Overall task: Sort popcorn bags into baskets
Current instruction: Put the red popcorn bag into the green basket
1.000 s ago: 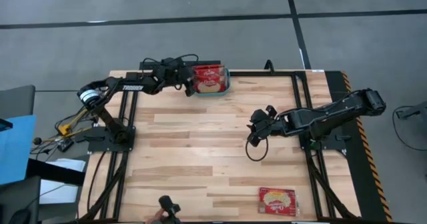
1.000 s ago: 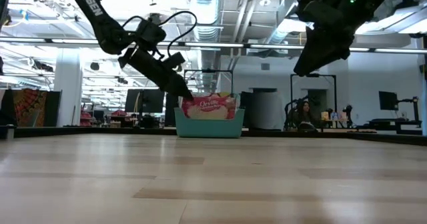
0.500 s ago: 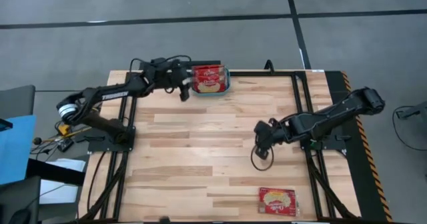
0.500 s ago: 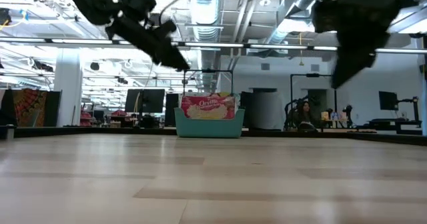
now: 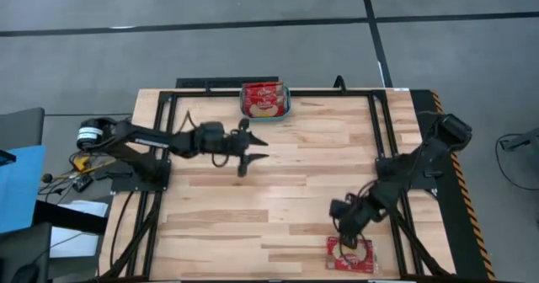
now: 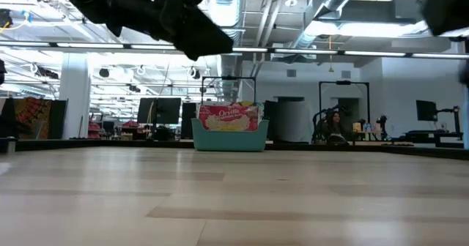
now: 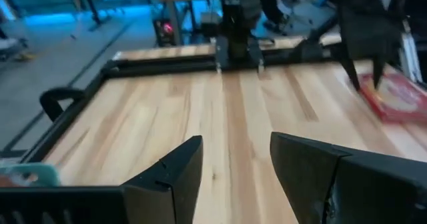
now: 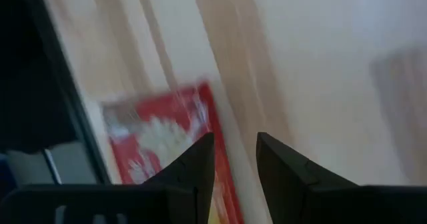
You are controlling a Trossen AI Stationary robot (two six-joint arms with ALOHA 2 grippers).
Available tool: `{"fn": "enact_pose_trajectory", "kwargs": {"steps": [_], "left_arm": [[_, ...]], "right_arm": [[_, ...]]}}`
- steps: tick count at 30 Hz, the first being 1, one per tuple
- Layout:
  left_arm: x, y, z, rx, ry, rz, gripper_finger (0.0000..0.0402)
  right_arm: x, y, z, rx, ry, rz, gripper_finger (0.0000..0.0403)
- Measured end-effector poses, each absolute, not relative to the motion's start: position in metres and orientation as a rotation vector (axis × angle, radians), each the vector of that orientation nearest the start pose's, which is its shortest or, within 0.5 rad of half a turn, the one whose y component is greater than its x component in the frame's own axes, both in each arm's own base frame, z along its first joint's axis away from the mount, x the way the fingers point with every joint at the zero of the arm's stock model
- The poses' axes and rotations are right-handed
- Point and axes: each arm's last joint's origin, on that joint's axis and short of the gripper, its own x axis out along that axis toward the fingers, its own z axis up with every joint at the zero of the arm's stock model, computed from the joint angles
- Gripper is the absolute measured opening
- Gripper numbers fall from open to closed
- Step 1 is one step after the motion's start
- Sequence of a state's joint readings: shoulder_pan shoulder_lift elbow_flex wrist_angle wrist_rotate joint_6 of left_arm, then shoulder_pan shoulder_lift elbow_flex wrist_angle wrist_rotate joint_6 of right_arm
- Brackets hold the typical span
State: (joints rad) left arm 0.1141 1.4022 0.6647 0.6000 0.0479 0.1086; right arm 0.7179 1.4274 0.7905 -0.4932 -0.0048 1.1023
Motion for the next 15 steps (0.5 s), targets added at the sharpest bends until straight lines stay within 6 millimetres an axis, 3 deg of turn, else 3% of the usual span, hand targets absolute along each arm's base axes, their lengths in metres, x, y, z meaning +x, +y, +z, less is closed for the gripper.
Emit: {"fn": "enact_pose_trajectory", "kwargs": {"steps": [6, 15], "left_arm": [[0.308, 0.003, 0.216, 0.115, 0.114, 0.08, 0.0167], [0.314, 0.0, 0.204, 0.072, 0.132, 0.113, 0.0167]], "right_arm": [[0.188, 0.201, 0.152, 0.527, 1.307, 0.018, 0.0128], [0.2, 0.205, 0.125, 0.454, 1.323, 0.03, 0.012]]}}
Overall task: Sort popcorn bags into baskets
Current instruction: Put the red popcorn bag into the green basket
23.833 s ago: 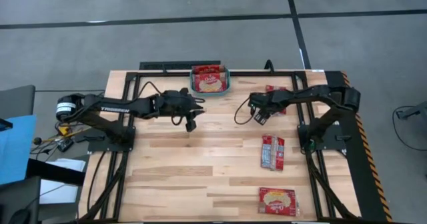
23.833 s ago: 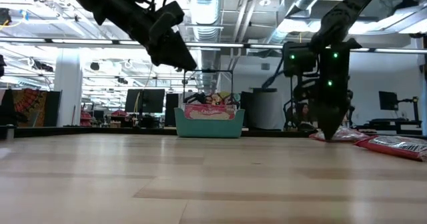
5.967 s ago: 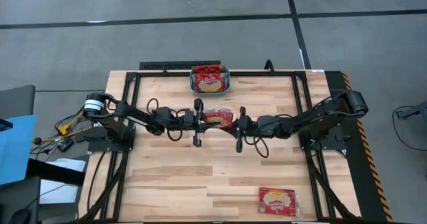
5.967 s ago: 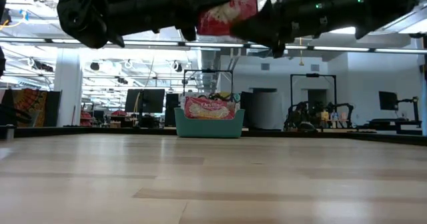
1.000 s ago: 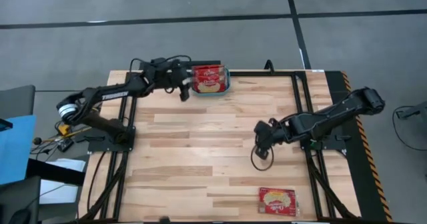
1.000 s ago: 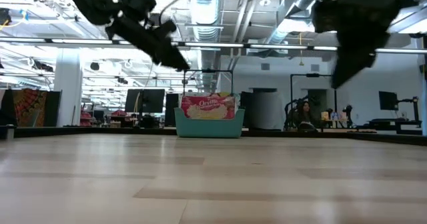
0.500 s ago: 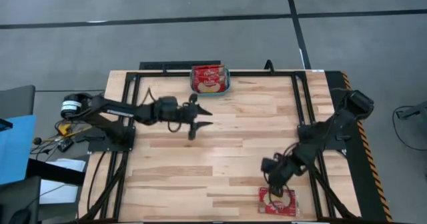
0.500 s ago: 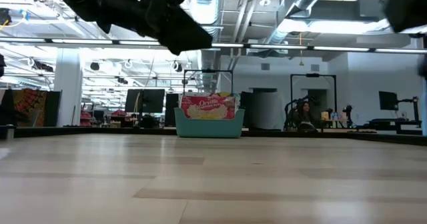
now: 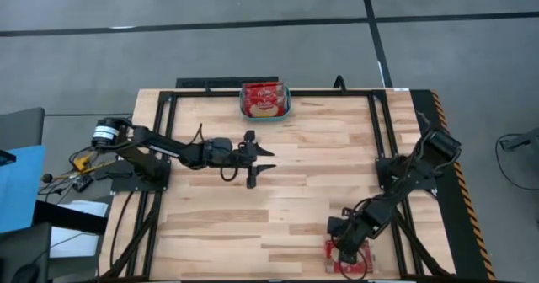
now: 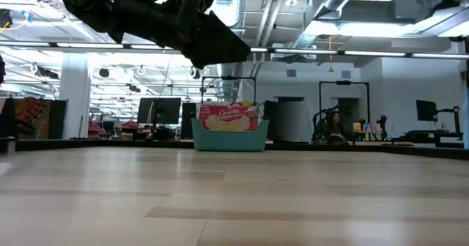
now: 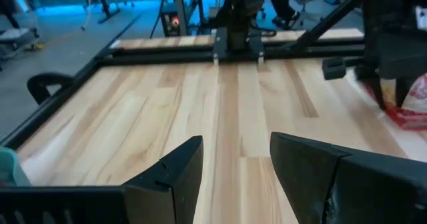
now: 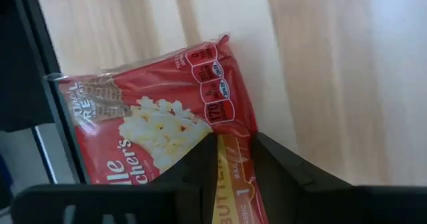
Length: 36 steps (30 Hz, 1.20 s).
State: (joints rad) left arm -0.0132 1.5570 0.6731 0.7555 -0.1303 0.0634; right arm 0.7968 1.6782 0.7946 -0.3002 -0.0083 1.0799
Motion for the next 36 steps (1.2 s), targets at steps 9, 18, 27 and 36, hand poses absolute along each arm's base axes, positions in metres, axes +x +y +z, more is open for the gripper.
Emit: {"fn": "enact_pose_trajectory", "kwargs": {"steps": [9, 18, 27, 36], "left_arm": [[0.314, 0.001, 0.204, 0.081, 0.133, 0.133, 0.0167], [0.313, 0.001, 0.198, 0.096, 0.19, 0.153, 0.0167], [0.313, 0.002, 0.198, 0.096, 0.193, 0.17, 0.0167], [0.312, 0.002, 0.197, 0.08, 0.205, 0.173, 0.0167]], "right_arm": [[0.225, 0.15, 0.129, 0.435, 1.114, -0.43, 0.0052], [0.206, 0.112, 0.163, 0.585, 1.247, -0.592, 0.0019], [0.196, 0.099, 0.196, 0.464, 1.029, -0.563, 0.0072], [0.193, 0.069, 0.181, 0.556, 1.037, -0.635, 0.0197]]}}
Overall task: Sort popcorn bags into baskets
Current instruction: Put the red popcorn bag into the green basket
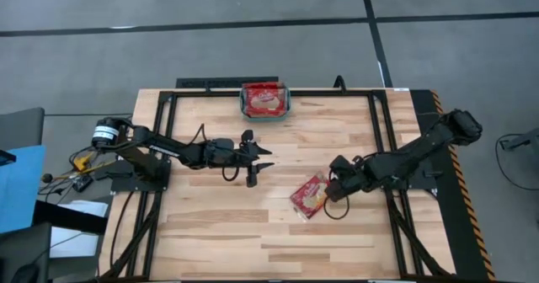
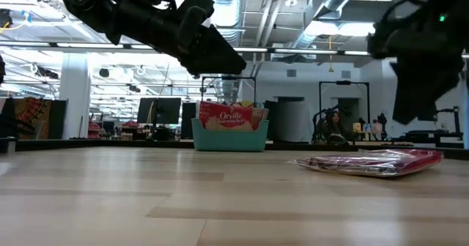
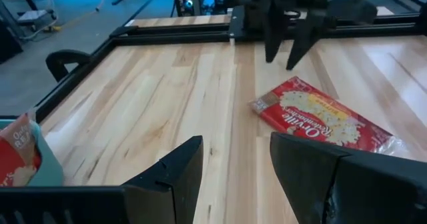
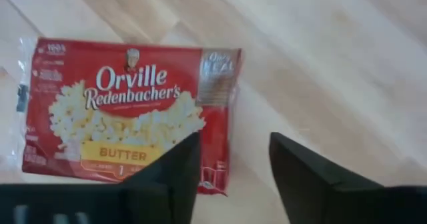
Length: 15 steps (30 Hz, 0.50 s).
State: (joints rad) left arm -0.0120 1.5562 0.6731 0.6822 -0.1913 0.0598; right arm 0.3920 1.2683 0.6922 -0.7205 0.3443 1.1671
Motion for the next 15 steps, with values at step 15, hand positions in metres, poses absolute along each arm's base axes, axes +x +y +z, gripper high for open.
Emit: {"fn": "enact_pose_trajectory", "kwargs": {"steps": [15], "left_arm": [[0.31, 0.003, 0.187, 0.072, 0.308, 0.209, 0.0167]], "right_arm": [[0.198, 0.049, 0.142, 0.714, 1.031, -0.466, 0.0166]]}}
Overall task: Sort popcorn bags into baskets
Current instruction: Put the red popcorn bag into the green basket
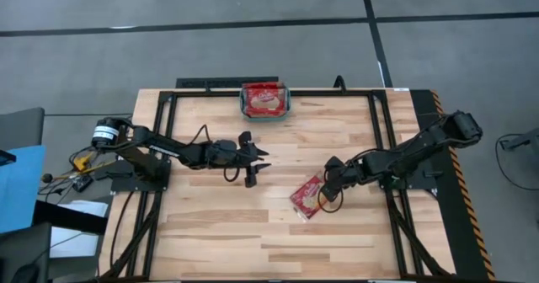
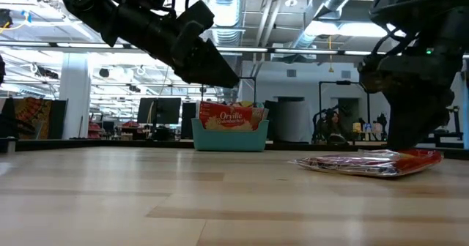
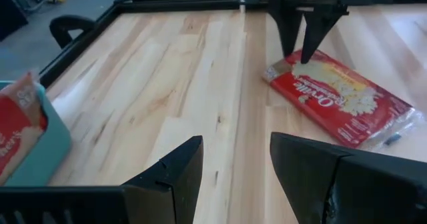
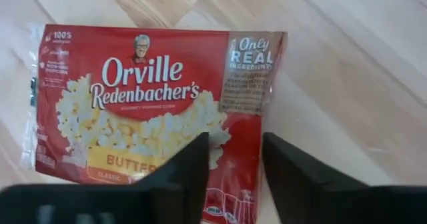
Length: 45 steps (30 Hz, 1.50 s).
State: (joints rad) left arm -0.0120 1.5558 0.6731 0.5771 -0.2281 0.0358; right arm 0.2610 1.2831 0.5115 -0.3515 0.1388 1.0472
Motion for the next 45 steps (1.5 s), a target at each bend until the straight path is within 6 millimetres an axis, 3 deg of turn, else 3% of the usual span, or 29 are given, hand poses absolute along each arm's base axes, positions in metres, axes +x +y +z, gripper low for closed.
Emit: {"fn": "enact_pose_trajectory", "kwargs": {"steps": [7, 9, 12, 20, 27, 34, 39, 41, 45], "left_arm": [[0.31, 0.003, 0.188, 0.073, 0.306, 0.218, 0.0167], [0.309, 0.003, 0.187, 0.072, 0.308, 0.218, 0.0167], [0.309, 0.003, 0.187, 0.064, 0.311, 0.219, 0.0167], [0.312, 0.008, 0.194, -0.045, 0.233, 0.107, 0.0167], [0.312, 0.012, 0.195, -0.105, 0.22, 0.12, 0.0167], [0.312, 0.012, 0.194, -0.113, 0.233, 0.121, 0.0167], [0.309, 0.012, 0.186, -0.112, 0.314, 0.126, 0.0167], [0.308, 0.013, 0.181, -0.107, 0.369, 0.15, 0.0167], [0.304, 0.015, 0.174, -0.098, 0.44, 0.234, 0.0167]], "right_arm": [[0.196, 0.048, 0.134, 0.715, 1.01, -0.418, 0.0025], [0.195, 0.049, 0.133, 0.691, 1.009, -0.41, 0.0012], [0.196, 0.051, 0.136, 0.618, 0.955, -0.409, 0.0011], [0.21, 0.071, 0.169, 0.198, 0.67, -0.487, 0.0005], [0.217, 0.08, 0.195, -0.014, 0.506, -0.604, 0.0004], [0.221, 0.078, 0.195, 0.022, 0.595, -0.484, 0.0006], [0.219, 0.078, 0.188, 0.253, 0.753, -0.341, 0.0012], [0.216, 0.075, 0.185, 0.342, 0.788, -0.39, 0.0022], [0.211, 0.071, 0.181, 0.354, 0.79, -0.514, 0.0065]]}}
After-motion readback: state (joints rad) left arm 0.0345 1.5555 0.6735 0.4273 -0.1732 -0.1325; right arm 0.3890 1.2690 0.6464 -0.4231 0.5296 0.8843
